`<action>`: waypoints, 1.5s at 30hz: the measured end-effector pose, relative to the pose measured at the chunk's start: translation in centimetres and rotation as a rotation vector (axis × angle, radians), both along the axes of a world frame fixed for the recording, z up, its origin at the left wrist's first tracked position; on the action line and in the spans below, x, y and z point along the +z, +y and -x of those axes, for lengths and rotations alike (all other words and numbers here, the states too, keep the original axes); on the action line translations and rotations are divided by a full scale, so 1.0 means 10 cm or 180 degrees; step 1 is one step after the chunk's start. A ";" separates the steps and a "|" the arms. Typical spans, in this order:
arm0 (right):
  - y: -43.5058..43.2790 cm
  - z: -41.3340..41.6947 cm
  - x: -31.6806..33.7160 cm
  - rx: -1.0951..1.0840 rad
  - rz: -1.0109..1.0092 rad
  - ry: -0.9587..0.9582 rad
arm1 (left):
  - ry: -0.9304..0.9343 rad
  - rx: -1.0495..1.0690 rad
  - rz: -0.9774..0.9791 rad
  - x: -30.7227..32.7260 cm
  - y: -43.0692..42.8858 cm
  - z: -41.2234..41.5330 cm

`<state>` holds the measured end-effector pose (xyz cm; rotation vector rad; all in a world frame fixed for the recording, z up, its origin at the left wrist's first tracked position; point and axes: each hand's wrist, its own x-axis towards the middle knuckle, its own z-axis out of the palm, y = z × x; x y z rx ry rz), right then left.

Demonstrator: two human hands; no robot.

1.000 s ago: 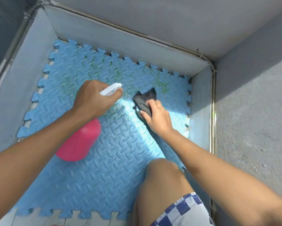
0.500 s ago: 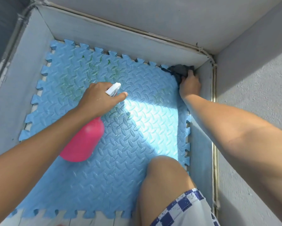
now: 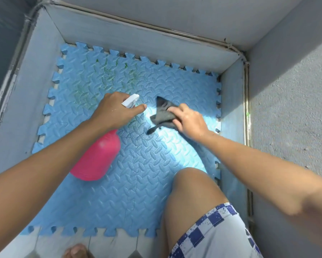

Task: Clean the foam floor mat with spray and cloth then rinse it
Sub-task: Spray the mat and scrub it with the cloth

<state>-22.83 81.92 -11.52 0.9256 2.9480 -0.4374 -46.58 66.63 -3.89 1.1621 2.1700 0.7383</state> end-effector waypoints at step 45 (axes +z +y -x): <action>-0.87 1.00 0.13 0.1485 0.0752 0.0247 | 0.0338 0.0840 0.0060 0.16 -1.33 0.41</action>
